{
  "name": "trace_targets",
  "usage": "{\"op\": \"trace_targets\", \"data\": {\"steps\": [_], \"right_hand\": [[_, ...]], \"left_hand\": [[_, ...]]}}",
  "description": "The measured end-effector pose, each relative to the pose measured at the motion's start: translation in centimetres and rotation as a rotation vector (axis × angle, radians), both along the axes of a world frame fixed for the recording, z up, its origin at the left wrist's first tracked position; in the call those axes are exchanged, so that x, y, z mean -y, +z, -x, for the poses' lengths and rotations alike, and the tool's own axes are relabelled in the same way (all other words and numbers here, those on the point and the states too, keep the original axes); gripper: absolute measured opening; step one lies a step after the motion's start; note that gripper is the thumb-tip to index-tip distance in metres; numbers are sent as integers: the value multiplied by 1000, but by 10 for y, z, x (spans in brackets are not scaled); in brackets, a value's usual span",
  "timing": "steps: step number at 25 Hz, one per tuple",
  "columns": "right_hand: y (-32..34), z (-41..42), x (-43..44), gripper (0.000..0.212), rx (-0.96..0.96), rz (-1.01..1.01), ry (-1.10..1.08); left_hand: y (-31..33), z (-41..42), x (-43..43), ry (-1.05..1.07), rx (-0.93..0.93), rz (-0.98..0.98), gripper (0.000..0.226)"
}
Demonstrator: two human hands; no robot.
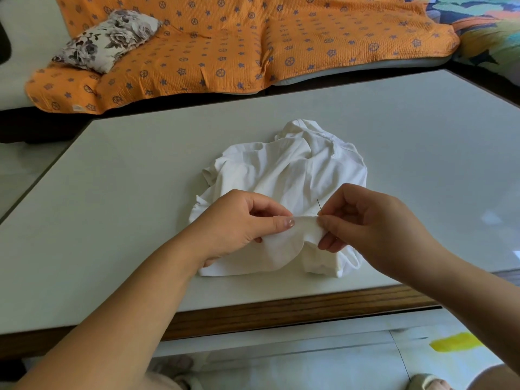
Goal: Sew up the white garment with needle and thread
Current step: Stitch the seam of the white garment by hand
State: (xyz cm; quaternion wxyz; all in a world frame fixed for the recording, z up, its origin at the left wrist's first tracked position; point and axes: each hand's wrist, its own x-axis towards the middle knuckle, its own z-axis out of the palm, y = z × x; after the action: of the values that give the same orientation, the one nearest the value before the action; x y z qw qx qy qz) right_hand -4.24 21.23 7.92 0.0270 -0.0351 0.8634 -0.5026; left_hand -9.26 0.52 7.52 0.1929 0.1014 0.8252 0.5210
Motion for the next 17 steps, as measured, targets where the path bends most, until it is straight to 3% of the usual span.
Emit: {"op": "trace_targets", "data": {"steps": [4, 7, 9, 11, 17], "right_hand": [[1, -6, 3, 11, -21, -109, -36], [9, -11, 7, 10, -98, 26, -66], [11, -13, 11, 9, 36, 151, 19], [8, -14, 13, 9, 159, 137, 82], [2, -13, 15, 14, 229, 87, 86]], "left_hand": [[0, -2, 0, -23, -12, 10, 8], [-1, -3, 0, -33, -19, 19, 5], [-1, -3, 0, -40, -26, 27, 4], [-2, -2, 0, -53, -17, 12, 4], [-2, 0, 1, -64, 1, 1, 6]]}}
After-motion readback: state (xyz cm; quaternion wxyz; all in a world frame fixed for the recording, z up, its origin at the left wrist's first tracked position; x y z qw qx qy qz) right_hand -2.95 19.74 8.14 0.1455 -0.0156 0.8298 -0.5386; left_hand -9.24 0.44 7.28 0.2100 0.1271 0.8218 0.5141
